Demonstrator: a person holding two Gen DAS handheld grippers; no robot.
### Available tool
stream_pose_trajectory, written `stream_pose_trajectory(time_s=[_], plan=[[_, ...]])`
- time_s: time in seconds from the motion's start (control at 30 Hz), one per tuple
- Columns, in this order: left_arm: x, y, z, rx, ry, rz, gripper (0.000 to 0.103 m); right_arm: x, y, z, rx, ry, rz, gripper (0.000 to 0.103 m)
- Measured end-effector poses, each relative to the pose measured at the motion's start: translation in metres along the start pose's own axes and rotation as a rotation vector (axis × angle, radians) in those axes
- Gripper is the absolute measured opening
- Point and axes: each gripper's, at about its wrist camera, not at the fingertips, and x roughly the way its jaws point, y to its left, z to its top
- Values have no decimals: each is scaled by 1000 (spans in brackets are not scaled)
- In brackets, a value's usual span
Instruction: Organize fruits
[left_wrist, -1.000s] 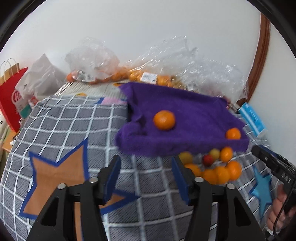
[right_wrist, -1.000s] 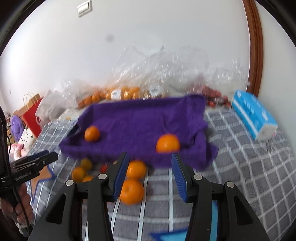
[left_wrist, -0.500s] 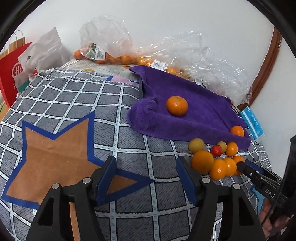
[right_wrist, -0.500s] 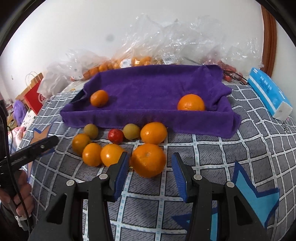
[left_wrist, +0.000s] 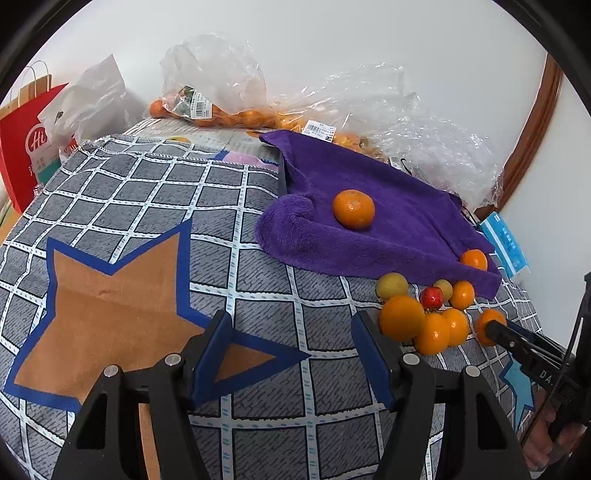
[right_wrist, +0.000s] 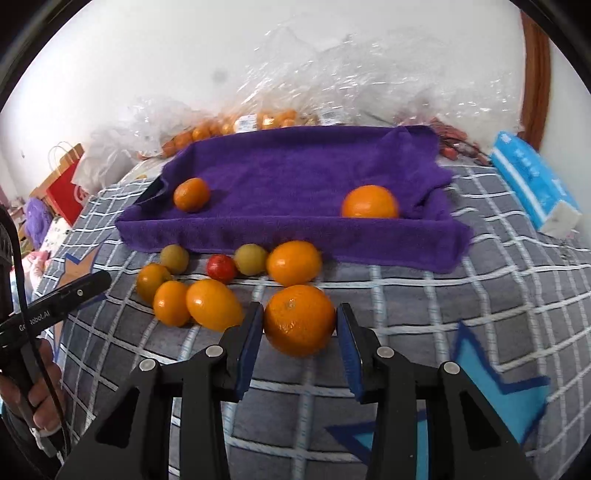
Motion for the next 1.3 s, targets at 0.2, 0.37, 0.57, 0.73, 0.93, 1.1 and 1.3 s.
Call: stream_pose_trajectory(time_s=[0.2,0.37,0.57,0.73,0.93,1.1,1.3], plan=[[1,-2,0,5,8,-10,65,6,-9,-6,0,26,-4,42],[1,-2,0,2,6,-9,65,18,-7,-6,-14,33,-32,43],[1,0,0,-12,9,-32,63,14,-11,-9,1,-12,-45,41],[-6,-16,-3,61,28,-4,59,6,-16,-10,21,-50,-33,41],[-10,-48,6,71,53,-130,59,3,-20,-11,39,-65,-11,41],[10,-62,9,50,73,-120,58,0,-24,-12,62,-74,15,41],[29,-55,14,-39,134,-172,49,1,-22,-13,57,-70,6,41]])
